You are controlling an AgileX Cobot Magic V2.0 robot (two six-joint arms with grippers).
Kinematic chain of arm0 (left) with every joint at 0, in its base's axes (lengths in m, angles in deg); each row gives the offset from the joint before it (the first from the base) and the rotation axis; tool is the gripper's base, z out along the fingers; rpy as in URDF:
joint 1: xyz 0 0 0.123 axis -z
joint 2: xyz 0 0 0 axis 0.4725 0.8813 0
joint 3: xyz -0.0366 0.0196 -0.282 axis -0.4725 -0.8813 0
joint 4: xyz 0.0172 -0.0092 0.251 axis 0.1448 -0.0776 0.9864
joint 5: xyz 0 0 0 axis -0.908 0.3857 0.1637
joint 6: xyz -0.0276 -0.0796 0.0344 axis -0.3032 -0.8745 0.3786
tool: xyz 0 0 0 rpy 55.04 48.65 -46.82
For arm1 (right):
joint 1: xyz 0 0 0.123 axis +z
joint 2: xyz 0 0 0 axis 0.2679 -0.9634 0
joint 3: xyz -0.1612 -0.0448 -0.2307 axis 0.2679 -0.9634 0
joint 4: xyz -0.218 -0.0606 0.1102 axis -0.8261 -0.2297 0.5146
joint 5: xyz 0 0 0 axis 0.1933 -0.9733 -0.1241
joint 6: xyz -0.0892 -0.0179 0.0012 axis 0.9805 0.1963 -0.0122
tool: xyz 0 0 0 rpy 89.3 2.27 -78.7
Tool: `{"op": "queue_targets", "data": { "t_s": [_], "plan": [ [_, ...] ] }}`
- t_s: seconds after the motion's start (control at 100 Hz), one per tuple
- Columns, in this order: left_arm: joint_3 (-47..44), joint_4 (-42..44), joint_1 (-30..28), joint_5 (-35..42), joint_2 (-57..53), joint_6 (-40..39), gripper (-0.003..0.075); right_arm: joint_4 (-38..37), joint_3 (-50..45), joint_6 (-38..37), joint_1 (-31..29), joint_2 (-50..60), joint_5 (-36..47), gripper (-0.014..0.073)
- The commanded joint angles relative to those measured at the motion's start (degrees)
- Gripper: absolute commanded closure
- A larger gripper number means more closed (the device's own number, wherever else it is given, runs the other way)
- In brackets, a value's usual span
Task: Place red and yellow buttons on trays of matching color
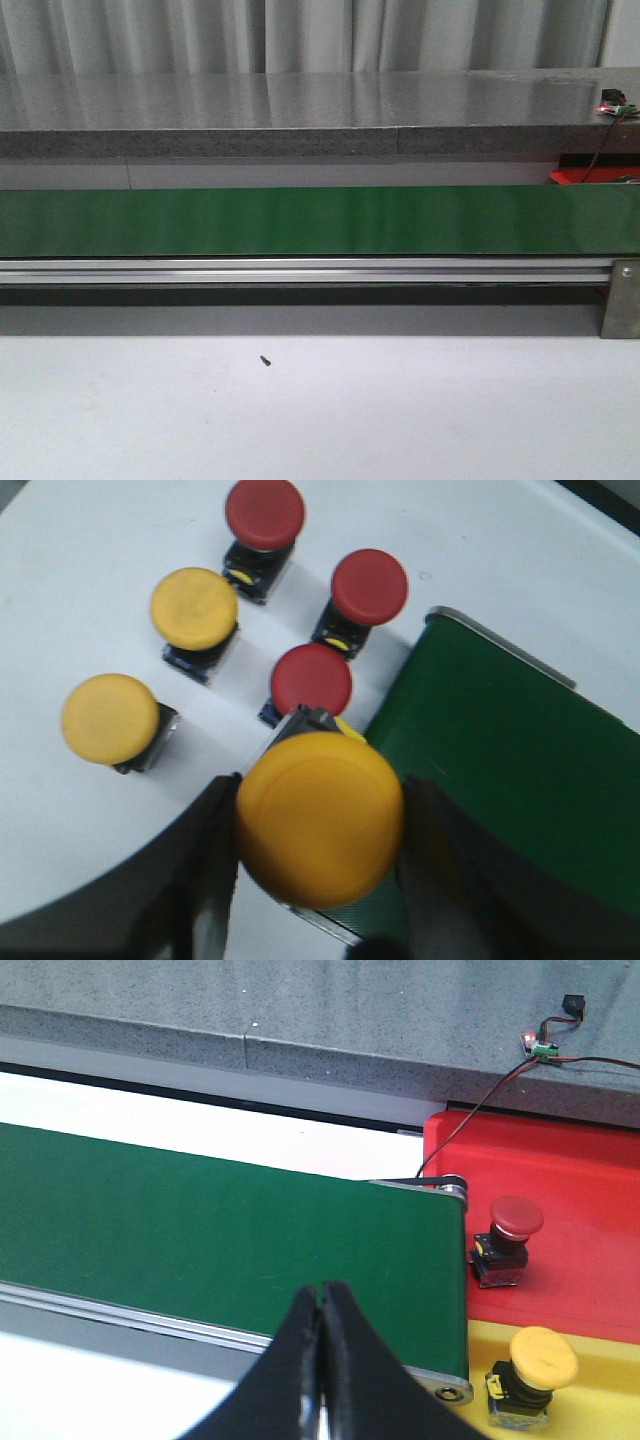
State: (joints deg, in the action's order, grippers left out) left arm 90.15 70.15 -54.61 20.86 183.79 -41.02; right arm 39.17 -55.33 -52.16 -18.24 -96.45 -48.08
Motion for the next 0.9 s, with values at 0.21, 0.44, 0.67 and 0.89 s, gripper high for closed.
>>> {"op": "queue_targets", "data": {
  "t_s": [0.21,0.44,0.67,0.89],
  "plan": [
    [1.74,-1.78,6.1,1.77,-1.84,0.4,0.0533,1.05,1.44,0.3,0.01,0.19,3.41,0.066],
    [1.74,-1.68,7.21,1.0,0.1,0.4,0.0531,1.05,1.44,0.3,0.01,0.19,3.41,0.066],
    [1.74,-1.57,7.27,-0.2,1.57,0.51,0.0484,1.05,1.44,0.3,0.01,0.19,3.41,0.066],
    [1.74,-4.1,7.27,-0.52,1.46,3.47,0.0179,1.05,1.44,0.3,0.01,0.19,3.41,0.066]
  ]
}}
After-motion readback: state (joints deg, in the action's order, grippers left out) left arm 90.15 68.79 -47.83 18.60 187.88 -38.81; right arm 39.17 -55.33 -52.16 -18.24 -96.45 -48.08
